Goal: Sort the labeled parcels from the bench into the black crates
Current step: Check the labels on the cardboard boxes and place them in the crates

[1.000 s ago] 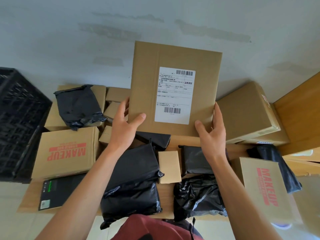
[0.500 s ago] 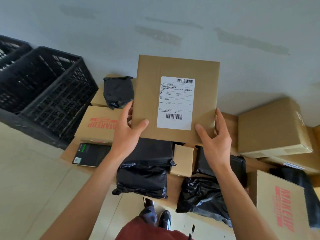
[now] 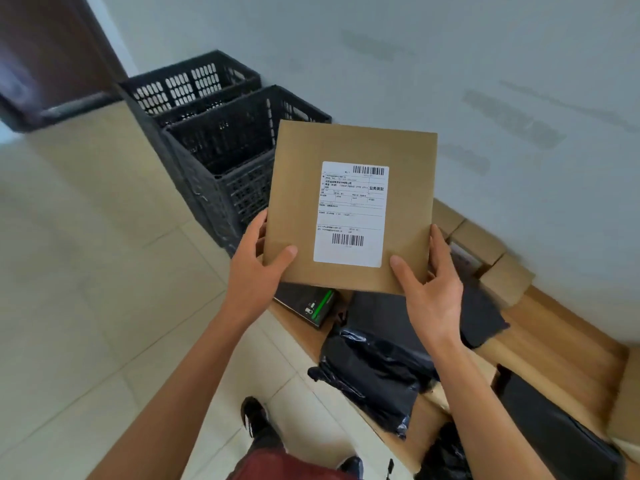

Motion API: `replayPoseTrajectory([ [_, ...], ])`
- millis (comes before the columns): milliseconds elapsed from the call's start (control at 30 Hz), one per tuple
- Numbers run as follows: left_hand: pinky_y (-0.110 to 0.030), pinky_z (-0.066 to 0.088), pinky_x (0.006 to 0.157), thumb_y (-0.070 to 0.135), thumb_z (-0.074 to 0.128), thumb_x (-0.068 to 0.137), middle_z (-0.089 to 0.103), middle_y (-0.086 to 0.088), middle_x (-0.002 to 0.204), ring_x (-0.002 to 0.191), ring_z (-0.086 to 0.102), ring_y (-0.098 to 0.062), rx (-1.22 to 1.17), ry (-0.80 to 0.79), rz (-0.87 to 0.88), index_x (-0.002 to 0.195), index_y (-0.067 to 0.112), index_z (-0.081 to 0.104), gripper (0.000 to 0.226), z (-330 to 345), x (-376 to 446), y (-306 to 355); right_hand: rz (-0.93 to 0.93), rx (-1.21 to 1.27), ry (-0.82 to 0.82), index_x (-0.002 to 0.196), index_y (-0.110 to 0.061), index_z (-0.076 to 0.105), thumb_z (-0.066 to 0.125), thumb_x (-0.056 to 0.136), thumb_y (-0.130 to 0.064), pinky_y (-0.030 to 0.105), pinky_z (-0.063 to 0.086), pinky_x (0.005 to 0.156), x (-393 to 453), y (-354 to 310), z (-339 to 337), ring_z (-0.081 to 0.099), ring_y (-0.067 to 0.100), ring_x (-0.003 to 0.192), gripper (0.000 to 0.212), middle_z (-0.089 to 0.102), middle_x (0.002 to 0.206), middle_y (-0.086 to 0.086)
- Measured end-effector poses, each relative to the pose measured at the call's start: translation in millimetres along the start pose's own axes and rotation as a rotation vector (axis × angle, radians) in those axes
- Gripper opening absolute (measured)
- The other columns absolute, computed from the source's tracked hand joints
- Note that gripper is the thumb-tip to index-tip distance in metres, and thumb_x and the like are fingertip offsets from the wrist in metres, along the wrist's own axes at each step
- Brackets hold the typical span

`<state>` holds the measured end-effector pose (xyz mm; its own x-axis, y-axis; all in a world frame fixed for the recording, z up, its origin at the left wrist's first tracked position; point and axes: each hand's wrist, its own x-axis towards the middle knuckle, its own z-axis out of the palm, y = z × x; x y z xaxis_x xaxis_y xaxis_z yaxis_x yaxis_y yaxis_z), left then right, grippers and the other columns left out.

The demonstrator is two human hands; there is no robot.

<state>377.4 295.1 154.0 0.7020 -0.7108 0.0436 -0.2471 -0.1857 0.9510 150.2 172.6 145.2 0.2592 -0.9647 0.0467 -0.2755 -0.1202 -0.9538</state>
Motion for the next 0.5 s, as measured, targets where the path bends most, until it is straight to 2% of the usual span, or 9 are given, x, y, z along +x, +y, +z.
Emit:
replayPoseTrajectory([
  [67, -0.014, 0.05, 0.088, 0.02, 0.071, 0.097, 0.053, 0.027, 0.132, 0.12, 0.053, 0.008, 0.008, 0.059, 0.0, 0.155, 0.035, 0.039, 0.068, -30, 10, -11, -0.022, -0.006, -0.051, 0.164, -0.029, 0.027, 0.073, 0.097, -0.028, -0.006, 0.039, 0.083, 6, -14, 35, 0.05, -0.024, 0.11, 0.082, 0.048, 0.141, -0.024],
  [100, -0.015, 0.05, 0.089, 0.021, 0.071, 0.097, 0.053, 0.027, 0.133, 0.121, 0.052, 0.008, 0.01, 0.087, -0.003, 0.155, 0.036, 0.039, 0.068, -46, 16, -16, -0.036, -0.016, -0.077, 0.164, -0.031, 0.027, 0.073, 0.097, -0.029, -0.005, 0.039, 0.084, 9, -21, 54, 0.051, -0.019, 0.113, 0.082, 0.048, 0.144, -0.022],
  [200, -0.025, 0.051, 0.096, 0.022, 0.071, 0.097, 0.051, 0.03, 0.133, 0.124, 0.053, -0.001, 0.007, 0.168, -0.024, 0.153, 0.039, 0.039, 0.066, -97, 33, -33, -0.074, -0.04, -0.148, 0.164, -0.033, 0.024, 0.073, 0.096, -0.03, -0.005, 0.039, 0.085, 13, -42, 112, 0.048, -0.019, 0.117, 0.084, 0.044, 0.147, -0.023],
  [267, -0.028, 0.05, 0.1, 0.021, 0.072, 0.097, 0.051, 0.028, 0.134, 0.126, 0.053, -0.006, 0.002, 0.22, -0.032, 0.154, 0.037, 0.039, 0.068, -131, 44, -42, -0.1, -0.047, -0.177, 0.164, -0.034, 0.023, 0.073, 0.096, -0.032, 0.004, 0.045, 0.091, 14, -59, 149, 0.046, -0.005, 0.125, 0.085, 0.043, 0.148, -0.021],
  [333, -0.032, 0.049, 0.104, 0.021, 0.072, 0.096, 0.052, 0.02, 0.141, 0.129, 0.052, -0.008, 0.005, 0.27, -0.035, 0.156, 0.032, 0.04, 0.069, -164, 56, -50, -0.116, -0.075, -0.205, 0.164, -0.037, 0.021, 0.072, 0.096, -0.036, 0.019, 0.044, 0.099, 14, -77, 184, 0.046, 0.003, 0.123, 0.084, 0.043, 0.142, -0.023],
  [400, -0.037, 0.049, 0.108, 0.022, 0.073, 0.096, 0.052, 0.015, 0.147, 0.13, 0.052, -0.009, 0.002, 0.314, -0.04, 0.157, 0.03, 0.041, 0.07, -195, 66, -59, -0.12, -0.11, -0.236, 0.164, -0.038, 0.018, 0.07, 0.098, -0.039, 0.019, 0.04, 0.094, 14, -92, 216, 0.049, 0.002, 0.112, 0.084, 0.044, 0.133, -0.022],
  [467, -0.04, 0.049, 0.109, 0.022, 0.073, 0.095, 0.051, 0.013, 0.151, 0.131, 0.053, -0.01, 0.002, 0.352, -0.04, 0.158, 0.029, 0.04, 0.071, -222, 73, -67, -0.14, -0.123, -0.268, 0.165, -0.039, 0.017, 0.069, 0.098, -0.039, 0.01, 0.037, 0.081, 13, -104, 246, 0.051, -0.006, 0.098, 0.085, 0.045, 0.125, -0.025],
  [500, -0.041, 0.05, 0.109, 0.022, 0.073, 0.095, 0.051, 0.013, 0.151, 0.131, 0.053, -0.01, -0.002, 0.371, -0.039, 0.158, 0.029, 0.04, 0.071, -234, 76, -71, -0.146, -0.107, -0.285, 0.165, -0.039, 0.017, 0.069, 0.098, -0.038, 0.009, 0.037, 0.078, 14, -108, 260, 0.049, -0.011, 0.098, 0.085, 0.044, 0.122, -0.03],
])
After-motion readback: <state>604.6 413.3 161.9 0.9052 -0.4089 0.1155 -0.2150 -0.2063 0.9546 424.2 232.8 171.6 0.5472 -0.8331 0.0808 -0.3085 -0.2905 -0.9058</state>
